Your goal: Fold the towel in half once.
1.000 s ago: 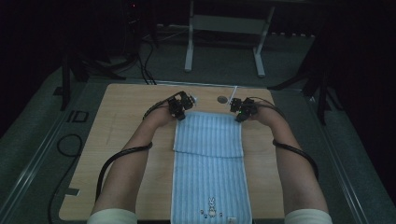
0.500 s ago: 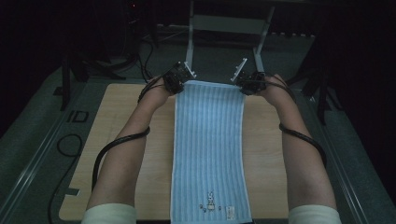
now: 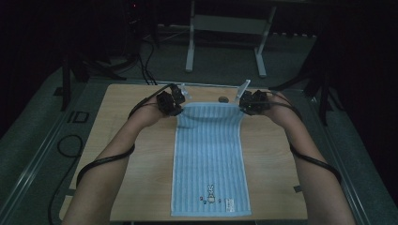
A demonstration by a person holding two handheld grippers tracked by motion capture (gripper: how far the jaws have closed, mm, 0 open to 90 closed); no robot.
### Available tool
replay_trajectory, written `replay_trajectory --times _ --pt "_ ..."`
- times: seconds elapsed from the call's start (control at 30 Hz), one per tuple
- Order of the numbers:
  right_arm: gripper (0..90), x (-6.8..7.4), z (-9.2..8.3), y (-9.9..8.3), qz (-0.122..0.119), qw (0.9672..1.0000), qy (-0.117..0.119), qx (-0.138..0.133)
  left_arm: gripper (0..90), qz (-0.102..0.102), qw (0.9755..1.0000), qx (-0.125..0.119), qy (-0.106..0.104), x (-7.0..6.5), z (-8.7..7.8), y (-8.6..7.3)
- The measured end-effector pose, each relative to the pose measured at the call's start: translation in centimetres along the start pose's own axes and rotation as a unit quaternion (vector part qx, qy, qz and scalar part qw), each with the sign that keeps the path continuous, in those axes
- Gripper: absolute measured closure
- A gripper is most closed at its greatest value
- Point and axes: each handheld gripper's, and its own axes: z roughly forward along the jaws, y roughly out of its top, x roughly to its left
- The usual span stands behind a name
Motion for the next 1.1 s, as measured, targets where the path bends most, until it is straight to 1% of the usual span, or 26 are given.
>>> replay_trajectory --times 0.03,0.1,0.13,0.17,0.2,0.23,0.27,0.3,0.33,0.37,0.4,0.43,0.47,0.5,0.57,0.6,0.7,0.73,0.77,0.8,0.83,0.87,0.93,0.97,1.0,1.1 --pt "84.6 0.7 -0.4 -0.2 -0.01 0.9999 -0.005 -0.002 84.8 0.007 1.0 0.001 0.002 -0.6 -0.2 -0.3" --pt "84.5 2.0 -1.1 -0.8 -0.011 0.9998 0.002 -0.014 84.8 0.011 0.9998 -0.005 -0.014 -1.6 -0.6 -0.9" --pt "84.5 2.8 -1.5 -1.0 -0.019 0.9997 0.0 -0.016 84.8 0.016 0.9997 -0.009 -0.015 -2.2 -0.8 -1.2" --pt "84.4 3.4 -1.8 -1.3 -0.019 0.9996 0.004 -0.019 84.8 0.019 0.9994 -0.012 -0.025 -2.8 -1.0 -1.4" --pt "84.3 4.1 -2.0 -1.6 -0.018 0.9996 0.007 -0.021 84.8 0.028 0.9992 -0.01 -0.027 -3.4 -1.2 -1.7" --pt "84.3 4.8 -2.3 -2.0 -0.022 0.9996 0.002 -0.02 84.8 0.033 0.999 -0.011 -0.028 -4.1 -1.4 -2.0" --pt "84.3 5.4 -2.6 -2.3 -0.02 0.9995 0.004 -0.025 84.8 0.033 0.9986 -0.012 -0.04 -4.5 -1.6 -2.3" --pt "84.2 6.0 -2.9 -2.6 -0.014 0.9994 0.007 -0.031 84.8 0.037 0.9985 -0.01 -0.04 -5.1 -1.8 -2.6" --pt "84.2 6.7 -3.2 -2.9 -0.015 0.9993 0.006 -0.035 84.8 0.047 0.9982 -0.011 -0.037 -5.7 -2.0 -2.9" --pt "84.1 7.3 -3.4 -3.2 -0.013 0.9991 0.009 -0.039 84.8 0.051 0.9976 -0.008 -0.046 -6.2 -2.2 -3.2" --pt "84.1 8.0 -3.5 -3.5 -0.008 0.9989 0.015 -0.044 84.8 0.055 0.9975 -0.009 -0.044 -6.7 -2.4 -3.5" --pt "84.1 8.6 -3.6 -3.8 -0.009 0.9986 0.021 -0.048 84.8 0.061 0.997 -0.007 -0.047 -7.2 -2.6 -3.8" --pt "84.0 9.1 -3.7 -4.1 -0.007 0.9985 0.024 -0.049 84.8 0.066 0.9962 -0.004 -0.056 -7.6 -2.8 -4.0" --pt "84.0 9.7 -3.7 -4.3 -0.007 0.9985 0.027 -0.047 84.7 0.07 0.9961 -0.006 -0.053 -8.0 -3.0 -4.3" --pt "83.9 10.8 -3.7 -4.5 -0.007 0.9981 0.037 -0.049 84.7 0.071 0.9958 0.001 -0.058 -8.7 -3.3 -4.6" --pt "83.9 11.4 -3.7 -4.7 -0.009 0.998 0.041 -0.046 84.7 0.073 0.9958 0.0 -0.056 -9.2 -3.5 -4.8" --pt "83.7 13.2 -4.0 -5.2 -0.024 0.9977 0.047 -0.043 84.7 0.084 0.9942 0.002 -0.067 -10.6 -4.1 -5.4" --pt "83.7 13.7 -4.2 -5.4 -0.021 0.9974 0.053 -0.044 84.6 0.077 0.9941 0.003 -0.077 -11.1 -4.2 -5.7" --pt "83.7 14.3 -4.2 -5.6 -0.02 0.9971 0.058 -0.046 84.6 0.076 0.9937 0.006 -0.083 -11.5 -4.2 -5.9" --pt "83.6 14.9 -4.3 -5.8 -0.024 0.9969 0.062 -0.043 84.6 0.077 0.9937 0.007 -0.082 -12.0 -4.3 -6.1" --pt "83.6 15.5 -4.4 -6.0 -0.027 0.9967 0.066 -0.04 84.6 0.077 0.9933 0.006 -0.086 -12.5 -4.4 -6.4" --pt "83.5 16.0 -4.5 -6.3 -0.031 0.9962 0.07 -0.041 84.6 0.084 0.9921 0.005 -0.093 -12.9 -4.6 -6.6" --pt "83.5 16.8 -5.0 -6.7 -0.031 0.9956 0.077 -0.044 84.5 0.085 0.9916 -0.001 -0.097 -13.7 -4.8 -7.1" --pt "83.4 17.3 -5.1 -6.9 -0.029 0.9953 0.081 -0.044 84.5 0.085 0.991 0.001 -0.103 -14.1 -4.9 -7.3" --pt "83.3 17.7 -5.2 -7.0 -0.027 0.9946 0.09 -0.044 84.5 0.088 0.9907 0.003 -0.104 -14.5 -4.9 -7.6" --pt "83.2 19.3 -5.2 -7.4 -0.036 0.993 0.107 -0.036 84.1 0.096 0.9885 0.009 -0.116 -15.8 -4.7 -8.4"
